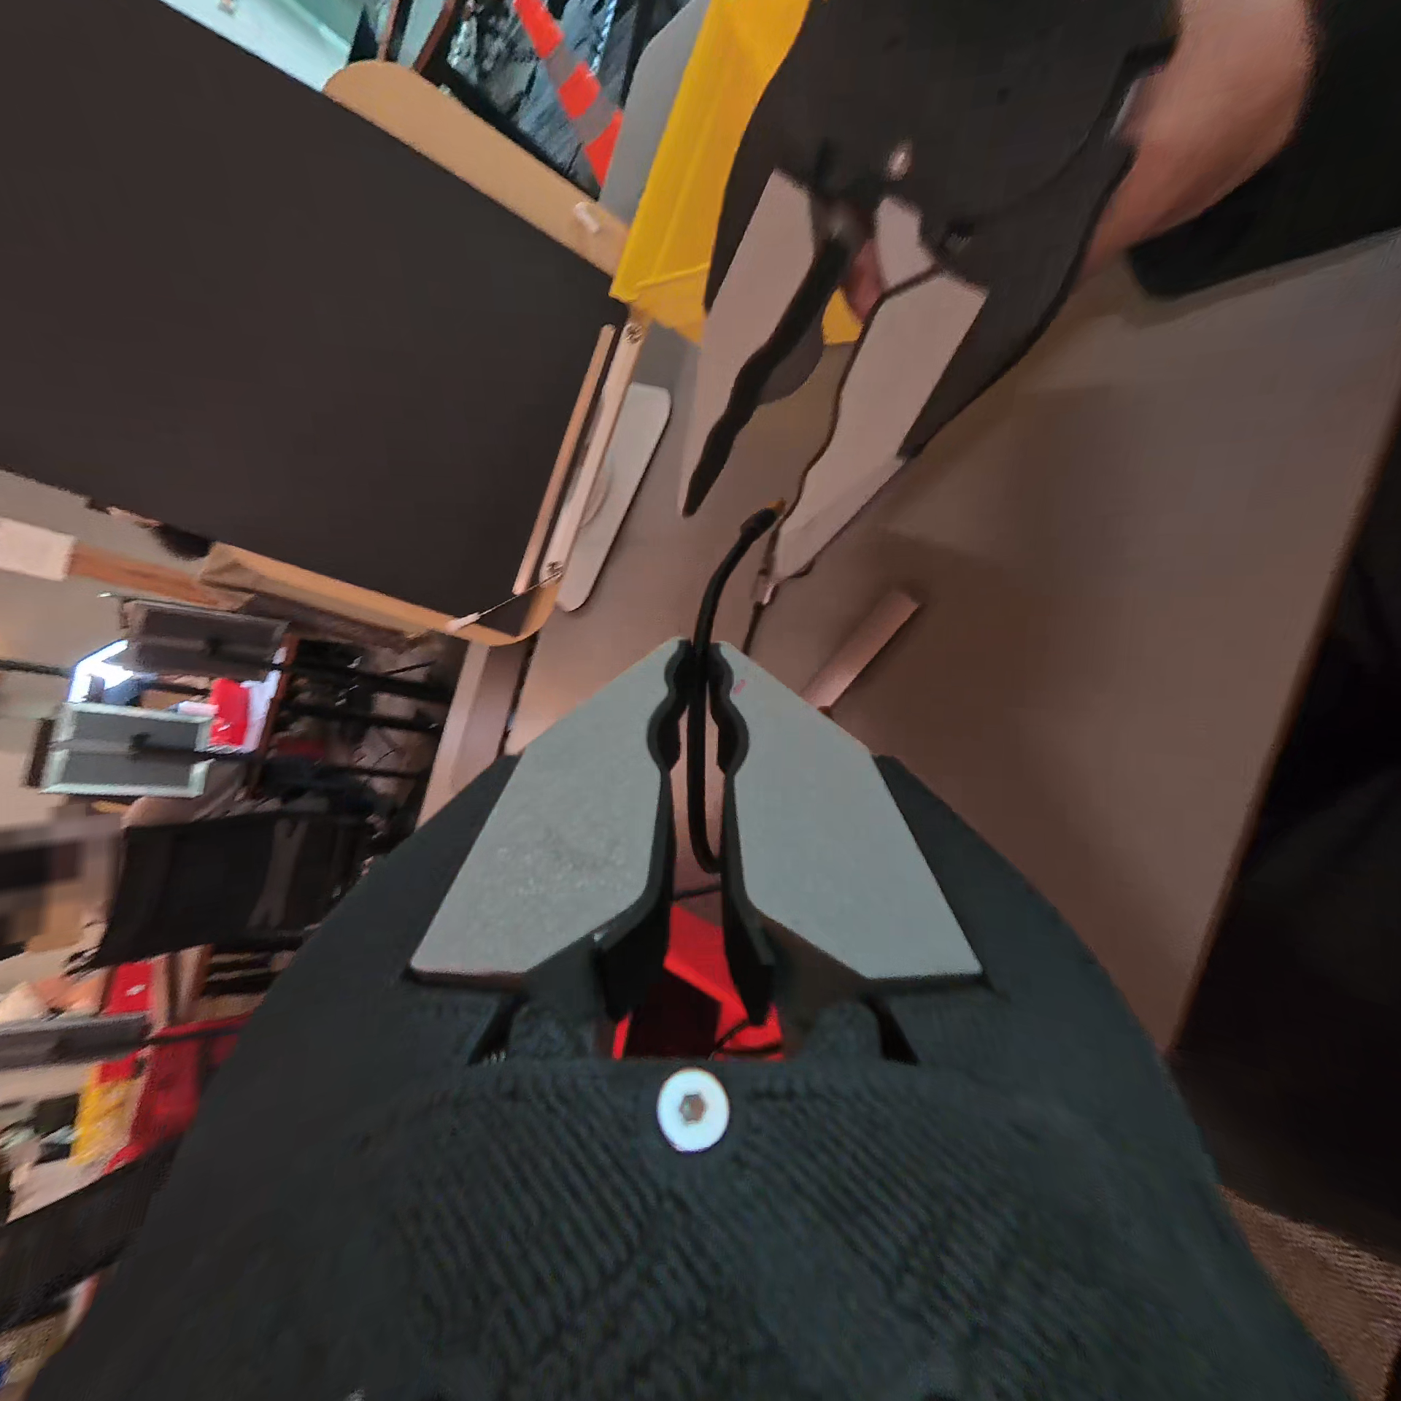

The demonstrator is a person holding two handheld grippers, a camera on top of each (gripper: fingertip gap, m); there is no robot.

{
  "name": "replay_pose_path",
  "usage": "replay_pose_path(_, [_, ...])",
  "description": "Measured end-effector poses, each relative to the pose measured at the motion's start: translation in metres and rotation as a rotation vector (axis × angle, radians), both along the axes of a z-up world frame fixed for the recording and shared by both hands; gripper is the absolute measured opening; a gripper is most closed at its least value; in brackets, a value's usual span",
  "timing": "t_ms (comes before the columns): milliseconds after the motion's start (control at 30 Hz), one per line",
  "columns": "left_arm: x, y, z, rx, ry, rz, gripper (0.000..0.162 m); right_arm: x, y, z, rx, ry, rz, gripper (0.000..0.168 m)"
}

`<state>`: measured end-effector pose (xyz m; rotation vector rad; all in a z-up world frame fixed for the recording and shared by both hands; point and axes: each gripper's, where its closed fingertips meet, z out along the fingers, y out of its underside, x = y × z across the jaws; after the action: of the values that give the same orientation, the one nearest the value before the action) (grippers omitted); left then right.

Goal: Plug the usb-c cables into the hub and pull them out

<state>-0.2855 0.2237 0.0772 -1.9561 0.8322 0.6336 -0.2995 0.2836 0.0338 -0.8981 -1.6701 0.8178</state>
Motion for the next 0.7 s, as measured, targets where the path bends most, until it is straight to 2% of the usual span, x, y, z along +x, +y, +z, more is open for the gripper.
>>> replay_pose_path(33, [0.003,0.001,-0.002,-0.001,-0.026,-0.011,0.002,-0.003,-0.001,-0.005,0.024,-0.015,-0.003,0.025])
replay_pose_path(67, [0.004,0.000,-0.004,0.000,-0.044,-0.014,0.002,-0.005,-0.003,-0.011,0.040,-0.036,0.001,0.007])
replay_pose_path(233, [-0.009,-0.005,-0.026,-0.041,-0.150,0.034,0.002,-0.005,-0.004,-0.025,0.006,-0.057,-0.019,0.003])
replay_pose_path(367, [-0.045,-0.021,-0.037,-0.010,-0.186,0.228,0.000,-0.003,0.023,-0.034,-0.012,-0.090,-0.125,0.002])
replay_pose_path(433, [-0.058,-0.037,-0.055,-0.067,-0.241,0.316,0.001,0.000,0.033,-0.035,-0.070,-0.098,-0.152,0.002])
replay_pose_path(467, [-0.063,-0.044,-0.066,-0.103,-0.247,0.345,0.006,0.000,0.039,-0.034,-0.100,-0.093,-0.168,0.002])
replay_pose_path(567, [-0.095,-0.057,-0.089,-0.127,-0.147,0.490,0.013,0.002,0.053,-0.026,-0.177,-0.067,-0.213,0.003])
replay_pose_path(633, [-0.116,-0.063,-0.100,-0.127,-0.073,0.583,0.010,0.004,0.058,-0.018,-0.210,-0.045,-0.232,0.003])
replay_pose_path(700, [-0.122,-0.062,-0.099,-0.080,-0.035,0.589,0.010,0.009,0.064,-0.011,-0.215,-0.027,-0.256,0.002])
